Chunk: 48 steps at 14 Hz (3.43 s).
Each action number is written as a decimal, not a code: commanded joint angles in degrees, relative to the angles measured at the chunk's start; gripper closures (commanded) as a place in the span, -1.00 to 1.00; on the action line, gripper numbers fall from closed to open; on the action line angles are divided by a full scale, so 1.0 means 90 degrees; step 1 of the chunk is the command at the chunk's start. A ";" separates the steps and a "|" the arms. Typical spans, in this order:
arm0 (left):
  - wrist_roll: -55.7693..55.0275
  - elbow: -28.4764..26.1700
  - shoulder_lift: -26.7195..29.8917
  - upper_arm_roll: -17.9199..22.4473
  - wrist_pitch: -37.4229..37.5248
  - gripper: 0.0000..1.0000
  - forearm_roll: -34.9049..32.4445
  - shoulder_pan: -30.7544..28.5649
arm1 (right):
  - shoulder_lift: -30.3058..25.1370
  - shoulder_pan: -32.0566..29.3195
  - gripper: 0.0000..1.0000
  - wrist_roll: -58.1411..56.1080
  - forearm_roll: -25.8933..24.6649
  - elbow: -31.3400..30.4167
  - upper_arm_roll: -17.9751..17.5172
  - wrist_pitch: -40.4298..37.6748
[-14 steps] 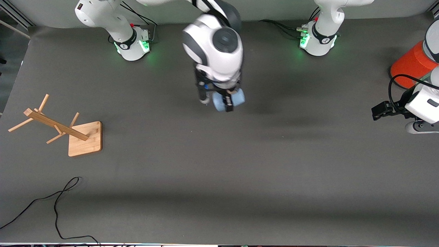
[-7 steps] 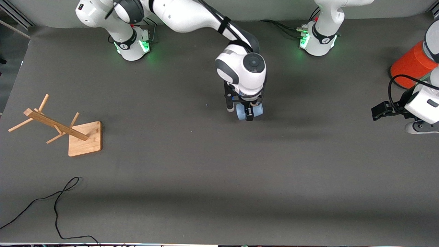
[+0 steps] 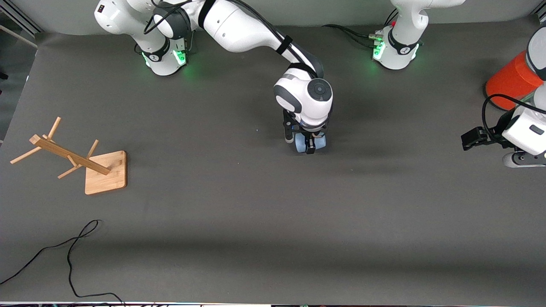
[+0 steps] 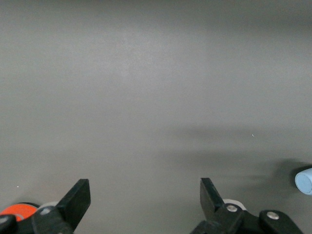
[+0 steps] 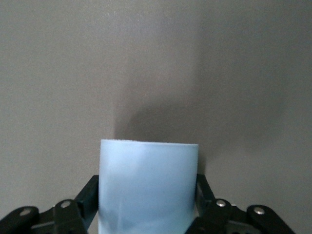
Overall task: Rotate and upright cup with both arms
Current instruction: 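Lay the cup on its side with the right gripper while the left gripper approaches, then lower the left gripper onto the cup rim and close it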
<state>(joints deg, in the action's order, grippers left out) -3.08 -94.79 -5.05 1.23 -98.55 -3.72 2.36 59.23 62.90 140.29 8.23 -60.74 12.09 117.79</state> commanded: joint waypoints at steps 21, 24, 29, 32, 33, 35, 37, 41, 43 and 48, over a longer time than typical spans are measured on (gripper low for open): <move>0.0011 0.0532 -0.0044 -0.0009 0.0871 -1.00 -0.0045 0.0156 | -0.2837 -0.1097 -1.00 -0.2740 0.0120 -0.0086 0.0131 -0.3270; -0.1176 0.0561 -0.0199 -0.0271 0.0755 -1.00 -0.0006 0.0829 | -0.3970 -0.2005 -1.00 -0.4867 0.0111 -0.0915 0.0151 -0.3827; -0.4632 0.1691 -0.1408 -0.2271 0.0774 -1.00 -0.0288 0.1201 | -0.4832 -0.2741 -1.00 -0.8227 0.0033 -0.1512 0.1133 -0.4405; -0.5632 0.2376 -0.2180 -0.2656 0.0872 -1.00 -0.1195 0.2185 | -0.5232 -0.3284 -1.00 -0.9919 0.0023 -0.1961 0.1548 -0.4357; -0.5789 0.2436 -0.2395 -0.2646 0.0852 -1.00 -0.1420 0.2556 | -0.5398 -0.3587 -1.00 -1.0369 0.0013 -0.2136 0.1528 -0.4308; -0.6169 0.2659 -0.2951 -0.2646 0.0755 -1.00 -0.1801 0.3152 | -0.5613 -0.4076 -1.00 -1.1286 -0.0113 -0.2420 0.1489 -0.4172; -0.6347 0.3108 -0.3663 -0.2607 0.0871 -1.00 -0.2386 0.3787 | -0.6061 -0.4758 -1.00 -1.2030 -0.0434 -0.3013 0.0936 -0.3686; -0.5842 0.3013 -0.4544 -0.2587 0.0960 -1.00 -0.3657 0.4209 | -0.6679 -0.6575 -1.00 -1.3270 -0.0798 -0.3906 -0.0716 -0.3009; -0.5218 0.2964 -0.4935 -0.2587 0.0940 -1.00 -0.4358 0.4268 | -0.6679 -0.6793 -1.00 -1.4109 -0.0798 -0.3886 -0.0796 -0.2844; -0.3683 0.2584 -0.5132 -0.2461 0.1018 -0.97 -0.4527 0.4249 | -0.6581 -0.6979 -1.00 -1.5254 -0.0807 -0.3633 -0.0855 -0.2628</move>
<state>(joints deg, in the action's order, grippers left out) -41.14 -71.22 -51.57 -21.88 -91.14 -43.45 39.65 0.56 1.06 6.65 1.59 -93.69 5.65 93.35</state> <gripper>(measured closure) 0.013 0.000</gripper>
